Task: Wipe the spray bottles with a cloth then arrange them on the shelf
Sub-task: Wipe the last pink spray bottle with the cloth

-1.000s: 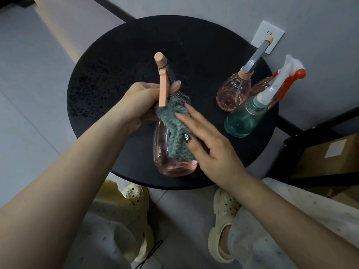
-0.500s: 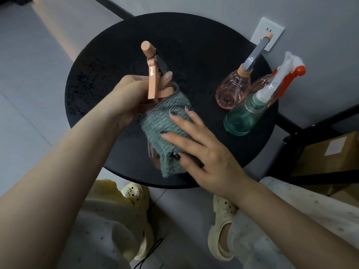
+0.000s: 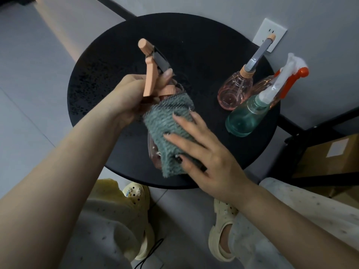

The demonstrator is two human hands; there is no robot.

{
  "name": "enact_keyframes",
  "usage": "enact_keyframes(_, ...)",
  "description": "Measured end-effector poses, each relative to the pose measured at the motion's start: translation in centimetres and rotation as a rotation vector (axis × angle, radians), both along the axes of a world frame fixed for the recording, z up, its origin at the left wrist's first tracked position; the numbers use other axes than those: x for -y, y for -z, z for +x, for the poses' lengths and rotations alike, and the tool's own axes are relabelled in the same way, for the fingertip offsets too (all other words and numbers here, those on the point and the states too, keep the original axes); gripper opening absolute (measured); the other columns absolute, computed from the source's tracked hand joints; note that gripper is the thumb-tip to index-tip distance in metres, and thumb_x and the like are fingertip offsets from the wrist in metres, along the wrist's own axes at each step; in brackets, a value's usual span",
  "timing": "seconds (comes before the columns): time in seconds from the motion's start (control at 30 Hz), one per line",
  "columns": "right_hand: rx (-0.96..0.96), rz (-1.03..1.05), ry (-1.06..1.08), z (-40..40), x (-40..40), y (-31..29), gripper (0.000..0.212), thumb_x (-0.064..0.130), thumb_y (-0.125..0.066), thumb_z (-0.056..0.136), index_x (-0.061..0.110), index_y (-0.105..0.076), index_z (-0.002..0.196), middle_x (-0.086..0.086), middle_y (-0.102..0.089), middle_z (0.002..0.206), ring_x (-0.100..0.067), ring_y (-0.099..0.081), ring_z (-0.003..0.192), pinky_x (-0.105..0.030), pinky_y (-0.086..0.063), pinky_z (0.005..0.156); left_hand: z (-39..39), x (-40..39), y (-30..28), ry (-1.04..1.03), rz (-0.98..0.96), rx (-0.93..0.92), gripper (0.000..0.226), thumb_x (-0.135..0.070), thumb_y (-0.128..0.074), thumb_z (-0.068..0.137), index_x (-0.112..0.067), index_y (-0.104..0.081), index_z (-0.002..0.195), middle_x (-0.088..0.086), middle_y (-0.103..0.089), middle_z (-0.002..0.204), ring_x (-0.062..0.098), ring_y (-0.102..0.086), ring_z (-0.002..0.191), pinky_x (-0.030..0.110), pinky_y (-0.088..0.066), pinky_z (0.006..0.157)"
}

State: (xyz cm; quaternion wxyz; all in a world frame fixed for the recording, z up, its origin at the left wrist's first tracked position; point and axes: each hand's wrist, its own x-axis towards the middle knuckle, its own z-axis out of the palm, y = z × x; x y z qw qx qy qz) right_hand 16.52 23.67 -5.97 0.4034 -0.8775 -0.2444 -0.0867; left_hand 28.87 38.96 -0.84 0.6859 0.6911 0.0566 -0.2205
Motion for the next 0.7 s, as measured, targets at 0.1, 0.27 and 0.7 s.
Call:
enact_keyframes(0.1, 0.174, -0.164, -0.069, -0.4, -0.2, 0.0, 0.035, 0.017, -0.051, 0.095, 0.014, -0.055, 0.129, -0.006, -0.044, 0.143, -0.036, -0.024, 0.141, -0.049, -0.035, 0.109, 0.2, -0.5, -0.3, 0.033, 0.048, 0.013, 0.028, -0.043, -0.069, 0.06, -0.016, -0.073, 0.062, 0.005, -0.059, 0.078, 0.012, -0.051, 0.063, 0.019, -0.039, 0.056)
enact_keyframes(0.27, 0.123, -0.097, -0.048, 0.1, 0.2, -0.1, 0.037, 0.021, -0.05, 0.096, 0.019, -0.049, 0.132, 0.003, -0.037, 0.145, -0.029, -0.022, 0.143, -0.043, -0.03, 0.113, 0.3, -0.2, -0.2, 0.069, 0.041, 0.025, 0.027, -0.043, -0.069, 0.061, -0.02, -0.066, 0.047, -0.006, -0.054, 0.054, 0.009, -0.045, 0.055, 0.015, -0.038, 0.049)
enact_keyframes(0.7, -0.899, 0.859, 0.225, 2.0, 0.4, -0.9, 0.036, 0.039, -0.041, 0.097, 0.023, -0.055, 0.126, 0.003, -0.064, 0.123, -0.012, -0.059, 0.115, -0.03, -0.047, 0.098, 0.3, -0.3, 0.0, 0.166, -0.102, 0.09, 0.024, -0.044, -0.063, 0.083, -0.022, -0.061, 0.09, 0.003, -0.075, 0.096, 0.025, -0.059, 0.084, 0.037, -0.049, 0.087)
